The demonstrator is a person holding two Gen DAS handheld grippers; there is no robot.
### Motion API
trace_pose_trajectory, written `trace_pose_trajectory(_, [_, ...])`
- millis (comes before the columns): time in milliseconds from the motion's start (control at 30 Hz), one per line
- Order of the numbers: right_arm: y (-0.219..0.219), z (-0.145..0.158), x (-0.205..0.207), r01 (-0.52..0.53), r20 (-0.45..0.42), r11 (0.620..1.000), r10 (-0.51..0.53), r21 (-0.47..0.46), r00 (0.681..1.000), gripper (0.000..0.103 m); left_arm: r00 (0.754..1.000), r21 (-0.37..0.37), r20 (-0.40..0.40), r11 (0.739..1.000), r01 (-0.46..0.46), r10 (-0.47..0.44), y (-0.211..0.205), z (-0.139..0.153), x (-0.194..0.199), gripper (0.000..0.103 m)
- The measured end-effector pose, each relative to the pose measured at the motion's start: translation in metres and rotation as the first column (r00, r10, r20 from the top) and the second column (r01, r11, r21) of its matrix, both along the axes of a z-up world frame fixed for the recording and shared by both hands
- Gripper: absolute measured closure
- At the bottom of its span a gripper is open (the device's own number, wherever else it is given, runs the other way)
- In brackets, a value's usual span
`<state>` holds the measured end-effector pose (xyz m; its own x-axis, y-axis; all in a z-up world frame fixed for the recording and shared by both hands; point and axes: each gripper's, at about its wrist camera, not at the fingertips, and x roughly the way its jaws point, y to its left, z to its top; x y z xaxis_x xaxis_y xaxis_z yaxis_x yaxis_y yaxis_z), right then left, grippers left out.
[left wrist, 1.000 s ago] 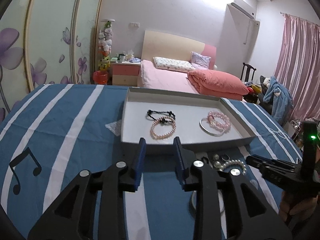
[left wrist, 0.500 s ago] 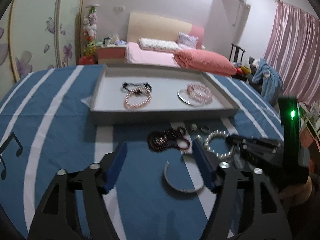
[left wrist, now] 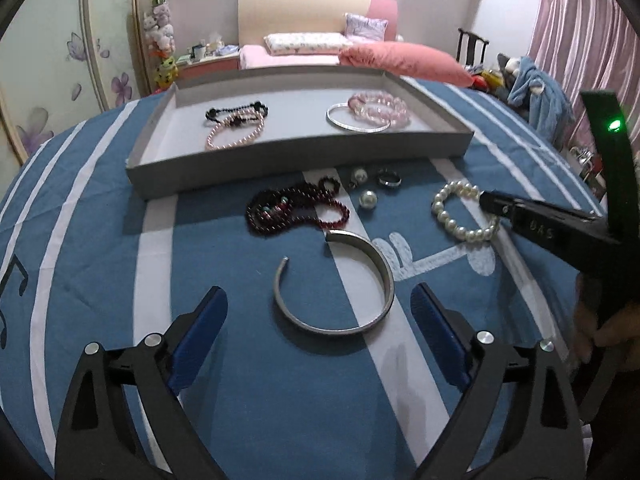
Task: Organize jewelry
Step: 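Move the left tool to the silver cuff while the right tool moves to the white pearl bracelet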
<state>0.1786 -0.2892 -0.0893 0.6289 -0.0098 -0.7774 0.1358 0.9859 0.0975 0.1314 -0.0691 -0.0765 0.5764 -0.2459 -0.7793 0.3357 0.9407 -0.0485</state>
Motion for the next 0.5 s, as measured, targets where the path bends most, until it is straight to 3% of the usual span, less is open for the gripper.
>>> trace_pose_trajectory(267, [0.0, 0.0, 0.001, -0.001, 0.003, 1.0, 0.001, 0.013, 1.0, 0.093, 0.998, 0.079, -0.012, 0.995, -0.057, 0.059, -0.013, -0.007, 0.013, 0.011])
trace_pose_trajectory(367, [0.001, 0.0, 0.001, -0.007, 0.003, 1.0, 0.007, 0.015, 1.0, 0.093, 0.998, 0.067, 0.0, 0.996, -0.058, 0.058, -0.008, -0.005, 0.015, 0.025])
trace_pose_trajectory(400, [0.002, 0.0, 0.001, -0.011, 0.003, 1.0, 0.011, 0.016, 1.0, 0.093, 0.998, 0.066, 0.007, 0.996, -0.057, 0.056, -0.005, -0.003, 0.015, 0.034])
trace_pose_trajectory(500, [0.005, 0.0, 0.001, -0.027, 0.003, 0.999, 0.027, 0.02, 1.0, 0.093, 0.999, 0.059, 0.006, 0.997, -0.049, 0.049, 0.008, -0.002, 0.018, 0.036])
